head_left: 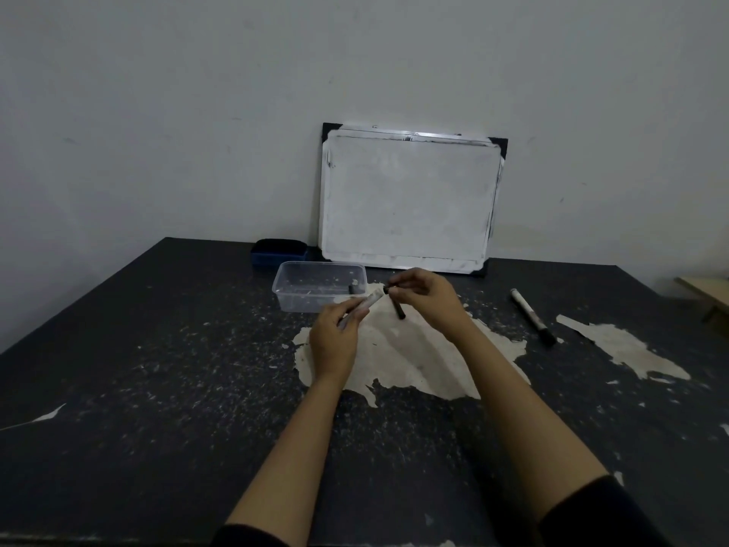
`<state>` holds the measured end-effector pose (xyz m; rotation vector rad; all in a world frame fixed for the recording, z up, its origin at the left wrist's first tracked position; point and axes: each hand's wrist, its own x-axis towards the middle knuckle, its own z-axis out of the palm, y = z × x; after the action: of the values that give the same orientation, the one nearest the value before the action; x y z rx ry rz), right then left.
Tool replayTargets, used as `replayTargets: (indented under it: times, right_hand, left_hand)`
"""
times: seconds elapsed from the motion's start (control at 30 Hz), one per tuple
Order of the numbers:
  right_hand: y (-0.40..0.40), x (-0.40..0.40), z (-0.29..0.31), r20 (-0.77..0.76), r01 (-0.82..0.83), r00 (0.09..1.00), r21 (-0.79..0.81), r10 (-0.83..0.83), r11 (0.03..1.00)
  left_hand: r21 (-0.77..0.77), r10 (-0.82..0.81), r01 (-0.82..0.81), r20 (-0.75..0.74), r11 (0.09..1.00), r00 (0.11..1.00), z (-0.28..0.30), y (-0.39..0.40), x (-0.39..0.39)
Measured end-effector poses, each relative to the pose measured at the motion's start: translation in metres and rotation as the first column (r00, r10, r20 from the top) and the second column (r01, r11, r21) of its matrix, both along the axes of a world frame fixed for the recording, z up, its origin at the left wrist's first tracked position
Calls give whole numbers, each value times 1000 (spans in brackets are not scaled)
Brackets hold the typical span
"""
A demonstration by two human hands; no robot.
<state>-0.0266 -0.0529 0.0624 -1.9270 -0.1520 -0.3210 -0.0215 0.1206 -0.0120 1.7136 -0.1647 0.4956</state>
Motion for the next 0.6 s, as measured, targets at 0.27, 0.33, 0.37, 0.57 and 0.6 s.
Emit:
replayTargets:
  times: [0.27,0.33,0.37,0.57,0.6]
  right_hand:
    - [4,1,4,68,-13,997,-122,21,992]
    - [4,1,6,64,-33,997,-135,42,990]
    - [4,0,6,59,-40,997,-134,48,990]
    - [7,-4,11,101,-8,994,-221,31,975]
    - [7,-5,12,104,1,994,-236,24,972]
  left_hand:
    - [9,-21,21,-3,1000,1000,2,0,-2]
    - [11,-25,25,-9,1000,1000,3,0,-3]
    - [10,-24,24,-13,1000,1000,4,0,-4]
    - [-11,-26,26,5,1000,1000,8,-1,-7]
    - [-5,-21,21,12,1000,1000,9,-1,-8]
